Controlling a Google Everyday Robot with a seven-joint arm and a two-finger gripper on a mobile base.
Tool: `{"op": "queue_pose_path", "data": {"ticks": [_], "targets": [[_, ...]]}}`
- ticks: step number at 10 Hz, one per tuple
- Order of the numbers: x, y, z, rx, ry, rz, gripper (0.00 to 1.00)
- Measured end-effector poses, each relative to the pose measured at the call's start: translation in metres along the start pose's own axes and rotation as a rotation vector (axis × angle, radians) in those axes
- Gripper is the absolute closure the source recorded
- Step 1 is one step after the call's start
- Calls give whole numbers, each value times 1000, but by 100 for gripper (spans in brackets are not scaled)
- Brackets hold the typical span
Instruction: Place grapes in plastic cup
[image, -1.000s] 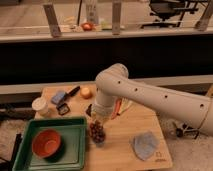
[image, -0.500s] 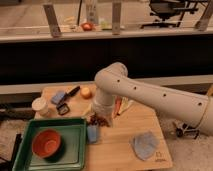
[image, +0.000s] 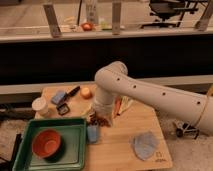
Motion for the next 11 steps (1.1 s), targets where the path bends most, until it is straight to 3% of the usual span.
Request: {"op": "queue_pose_path", "data": {"ticks": [11], "targets": [[7,-1,0,18,-10,-16,20]]}}
